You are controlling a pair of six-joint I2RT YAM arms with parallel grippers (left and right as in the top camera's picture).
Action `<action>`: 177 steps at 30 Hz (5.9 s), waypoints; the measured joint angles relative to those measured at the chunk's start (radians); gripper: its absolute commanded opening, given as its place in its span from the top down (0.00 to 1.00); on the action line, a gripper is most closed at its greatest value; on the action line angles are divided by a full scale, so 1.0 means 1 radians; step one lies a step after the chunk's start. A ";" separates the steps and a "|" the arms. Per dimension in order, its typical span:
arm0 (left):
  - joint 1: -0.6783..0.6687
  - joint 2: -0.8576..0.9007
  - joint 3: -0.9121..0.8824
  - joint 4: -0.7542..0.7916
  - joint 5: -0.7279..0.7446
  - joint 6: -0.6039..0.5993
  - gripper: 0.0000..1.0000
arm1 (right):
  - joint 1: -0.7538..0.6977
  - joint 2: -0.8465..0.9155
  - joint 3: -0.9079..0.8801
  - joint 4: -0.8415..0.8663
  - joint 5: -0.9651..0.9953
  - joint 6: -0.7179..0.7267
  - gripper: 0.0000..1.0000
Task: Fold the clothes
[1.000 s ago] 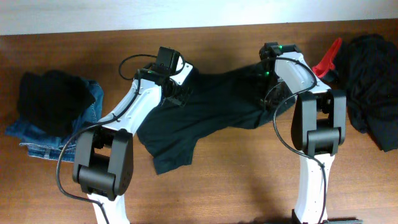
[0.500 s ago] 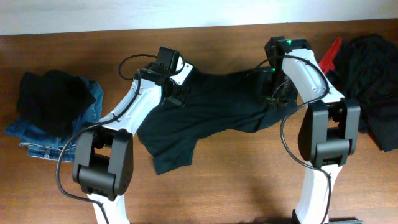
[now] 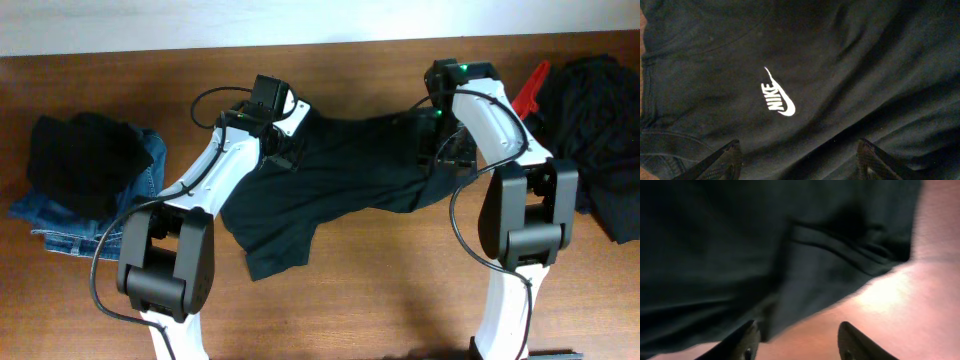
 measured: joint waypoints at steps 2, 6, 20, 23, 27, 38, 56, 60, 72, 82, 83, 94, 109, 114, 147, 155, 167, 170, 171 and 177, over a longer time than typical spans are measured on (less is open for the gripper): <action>0.000 0.000 0.000 -0.001 0.000 0.000 0.27 | 0.023 0.000 -0.003 0.020 -0.024 0.000 0.40; 0.000 0.000 0.000 -0.004 0.000 0.000 0.27 | 0.087 0.000 -0.050 0.087 -0.047 0.013 0.41; 0.000 0.000 0.000 -0.011 0.000 0.000 0.27 | 0.117 0.003 -0.197 0.229 -0.066 0.111 0.83; 0.000 0.000 0.000 -0.011 0.000 0.000 0.27 | 0.117 0.003 -0.197 0.226 -0.065 0.119 0.91; 0.000 0.000 0.000 -0.011 0.000 0.000 0.27 | 0.117 0.003 -0.195 0.166 -0.046 0.118 0.93; 0.000 0.000 0.000 -0.007 0.000 0.000 0.27 | 0.117 -0.033 -0.194 -0.049 0.025 0.103 0.95; 0.000 0.000 0.000 -0.008 0.000 0.000 0.27 | 0.340 -0.064 -0.190 -0.208 0.037 0.075 0.96; 0.000 0.000 0.000 -0.008 0.000 0.000 0.27 | 0.344 -0.068 -0.190 -0.216 0.063 0.097 0.96; 0.000 0.000 0.000 -0.008 0.000 0.000 0.27 | 0.159 -0.322 -0.190 -0.123 0.103 0.211 0.96; 0.000 0.000 0.000 -0.007 0.000 0.000 0.27 | 0.018 -0.447 -0.232 -0.113 -0.029 0.158 0.96; 0.000 0.000 0.000 -0.008 0.000 0.000 0.26 | 0.018 -0.452 -0.259 -0.105 -0.048 0.149 0.96; 0.000 0.000 0.000 -0.023 -0.027 0.001 0.27 | 0.018 -0.462 -0.706 0.152 -0.178 0.117 0.95; 0.000 0.000 0.047 -0.236 -0.047 0.001 0.26 | -0.011 -0.757 -0.726 0.145 -0.004 0.165 0.36; 0.000 -0.002 0.188 -0.410 -0.016 -0.004 0.26 | -0.051 -0.757 -0.726 0.196 0.008 0.166 0.35; -0.202 -0.057 -0.263 -0.425 0.191 -0.192 0.48 | -0.067 -0.757 -0.726 0.253 -0.009 0.168 0.35; -0.202 -0.058 -0.280 -0.403 0.183 -0.214 1.00 | -0.067 -0.757 -0.726 0.245 -0.012 0.168 0.35; -0.085 -0.058 -0.282 -0.466 0.074 -0.320 0.99 | -0.067 -0.757 -0.726 0.243 -0.012 0.156 0.36; -0.051 -0.058 -0.282 -0.487 0.034 -0.329 0.99 | -0.067 -0.757 -0.726 0.245 -0.012 0.156 0.36; -0.042 -0.059 -0.282 -0.486 0.024 -0.330 0.99 | -0.067 -0.757 -0.726 0.246 -0.012 0.156 0.36; 0.063 -0.074 -0.283 -0.460 -0.011 -0.334 0.99 | -0.067 -0.757 -0.726 0.246 -0.012 0.156 0.36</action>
